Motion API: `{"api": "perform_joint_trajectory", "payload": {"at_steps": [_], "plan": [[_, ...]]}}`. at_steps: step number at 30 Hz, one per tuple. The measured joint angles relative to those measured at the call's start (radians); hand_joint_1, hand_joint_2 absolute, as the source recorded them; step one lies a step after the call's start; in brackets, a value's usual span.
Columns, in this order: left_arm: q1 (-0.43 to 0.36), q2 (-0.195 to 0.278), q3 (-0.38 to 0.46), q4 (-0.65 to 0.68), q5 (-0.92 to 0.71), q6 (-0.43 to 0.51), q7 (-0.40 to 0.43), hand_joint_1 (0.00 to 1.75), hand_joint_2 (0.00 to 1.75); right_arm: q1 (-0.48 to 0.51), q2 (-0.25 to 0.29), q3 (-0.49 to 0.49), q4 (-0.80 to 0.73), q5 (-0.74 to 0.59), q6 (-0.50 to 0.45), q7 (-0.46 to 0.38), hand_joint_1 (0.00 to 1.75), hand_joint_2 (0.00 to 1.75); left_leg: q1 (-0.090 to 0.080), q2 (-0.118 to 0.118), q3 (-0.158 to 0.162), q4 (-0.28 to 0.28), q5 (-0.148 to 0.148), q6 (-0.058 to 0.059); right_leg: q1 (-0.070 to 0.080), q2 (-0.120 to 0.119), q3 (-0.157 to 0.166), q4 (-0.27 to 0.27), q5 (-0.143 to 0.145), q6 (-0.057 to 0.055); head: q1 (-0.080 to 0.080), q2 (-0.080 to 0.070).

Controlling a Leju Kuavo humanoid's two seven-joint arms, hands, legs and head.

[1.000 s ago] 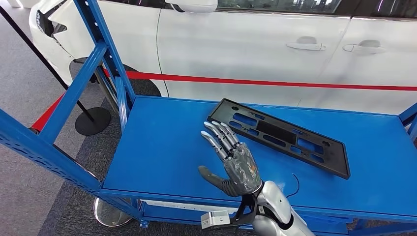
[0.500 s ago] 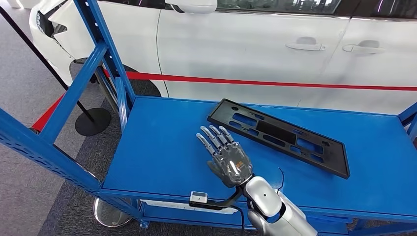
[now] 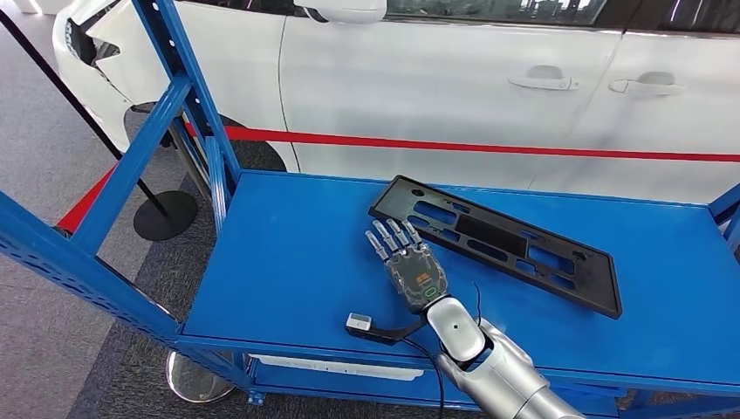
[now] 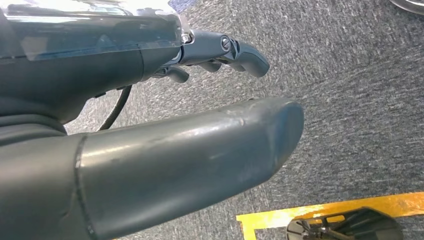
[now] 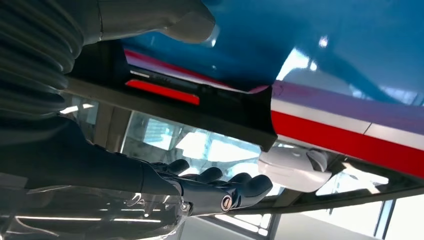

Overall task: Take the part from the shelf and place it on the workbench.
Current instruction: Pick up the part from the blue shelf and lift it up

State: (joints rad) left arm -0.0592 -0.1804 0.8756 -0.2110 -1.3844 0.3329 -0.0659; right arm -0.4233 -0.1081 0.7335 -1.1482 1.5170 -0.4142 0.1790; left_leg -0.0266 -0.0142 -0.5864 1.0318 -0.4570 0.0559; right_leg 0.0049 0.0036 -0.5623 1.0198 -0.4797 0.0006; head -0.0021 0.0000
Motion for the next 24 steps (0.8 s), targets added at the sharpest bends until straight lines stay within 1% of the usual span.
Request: {"api": "perform_joint_trajectory", "payload": {"at_steps": [3, 4, 5, 6, 9, 11, 12, 14, 18, 20, 24], "plan": [[0.0, 0.0, 0.0, 0.0, 0.007, -0.003, -0.016, 0.0, 0.0, -0.017, 0.01, 0.0, 0.013, 0.016, -0.013, 0.014, 0.0, 1.75, 0.0, 0.0, 0.0, 0.0, 0.0, 0.0, 0.0, 0.0, 0.0, 0.0, 0.0, 0.0, 0.0, 0.0], [0.001, 0.0, 0.001, 0.0, 0.01, -0.004, -0.019, 0.0, 0.0, -0.019, 0.013, 0.001, 0.013, 0.024, -0.016, 0.033, 0.0, 1.75, 0.0, 0.0, 0.0, 0.0, 0.0, 0.0, 0.0, 0.0, 0.0, 0.0, 0.0, 0.0, 0.0, 0.0], [0.001, 0.0, 0.001, 0.0, 0.012, -0.004, -0.02, 0.0, 0.0, -0.021, 0.015, 0.006, 0.012, 0.033, -0.018, 0.073, 0.0, 1.75, 0.0, 0.0, 0.0, 0.0, 0.0, 0.0, 0.0, 0.0, 0.0, 0.0, 0.0, 0.0, 0.0, 0.0], [0.001, 0.0, 0.002, 0.0, 0.011, -0.005, -0.02, 0.0, 0.0, -0.025, 0.014, 0.016, 0.01, 0.041, -0.017, 0.132, 0.0, 1.75, 0.0, 0.0, 0.0, 0.0, 0.0, 0.0, 0.0, 0.0, 0.0, 0.0, 0.0, 0.0, 0.0, 0.0], [0.002, 0.001, 0.002, 0.0, 0.007, -0.007, -0.019, 0.0, 0.0, -0.053, -0.005, 0.076, 0.008, 0.049, -0.002, 0.352, 0.0, 1.75, 0.0, 0.0, 0.0, 0.0, 0.0, 0.0, 0.0, 0.0, 0.0, 0.0, 0.0, 0.0, 0.0, 0.0], [0.002, 0.002, 0.003, 0.0, 0.006, -0.007, -0.019, 0.0, 0.0, -0.071, -0.027, 0.111, 0.012, 0.05, 0.007, 0.456, 0.0, 1.75, 0.0, 0.0, 0.0, 0.0, 0.0, 0.0, 0.0, 0.0, 0.0, 0.0, 0.0, 0.0, 0.0, 0.0], [0.003, 0.002, 0.004, 0.0, 0.006, -0.007, -0.019, 0.0, 0.0, -0.077, -0.039, 0.12, 0.016, 0.05, 0.008, 0.486, 0.0, 1.75, 0.0, 0.0, 0.0, 0.0, 0.0, 0.0, 0.0, 0.0, 0.0, 0.0, 0.0, 0.0, 0.0, 0.0], [0.003, 0.002, 0.006, 0.0, 0.01, -0.007, -0.019, 0.0, 0.0, -0.083, -0.06, 0.125, 0.025, 0.05, 0.007, 0.511, 0.0, 1.75, 0.0, -0.001, 0.0, 0.0, 0.0, 0.0, 0.0, 0.0, 0.0, 0.0, 0.0, 0.0, 0.0, 0.0], [0.004, 0.004, 0.018, 0.0, 0.026, -0.009, -0.024, 0.0, 0.0, -0.066, -0.091, 0.096, 0.029, 0.05, -0.005, 0.519, 0.0, 1.75, -0.001, -0.001, 0.0, 0.0, 0.0, 0.0, 0.0, -0.001, 0.0, -0.001, 0.0, 0.0, 0.0, 0.0], [0.006, 0.005, 0.028, 0.0, 0.034, -0.009, -0.026, 0.0, 0.0, -0.032, -0.096, 0.053, 0.016, 0.05, -0.02, 0.521, 0.0, 1.75, -0.001, -0.002, 0.0, 0.0, 0.0, 0.0, 0.0, -0.001, 0.001, -0.001, 0.0, 0.0, 0.0, 0.0], [0.012, 0.005, 0.041, 0.0, 0.04, -0.008, -0.024, 0.0, 0.0, 0.074, -0.098, -0.047, -0.036, 0.05, -0.052, 0.521, 0.0, 1.75, 0.0, -0.002, 0.0, 0.0, -0.001, 0.001, 0.0, -0.002, 0.0, -0.001, -0.001, 0.0, 0.0, 0.0]]}}
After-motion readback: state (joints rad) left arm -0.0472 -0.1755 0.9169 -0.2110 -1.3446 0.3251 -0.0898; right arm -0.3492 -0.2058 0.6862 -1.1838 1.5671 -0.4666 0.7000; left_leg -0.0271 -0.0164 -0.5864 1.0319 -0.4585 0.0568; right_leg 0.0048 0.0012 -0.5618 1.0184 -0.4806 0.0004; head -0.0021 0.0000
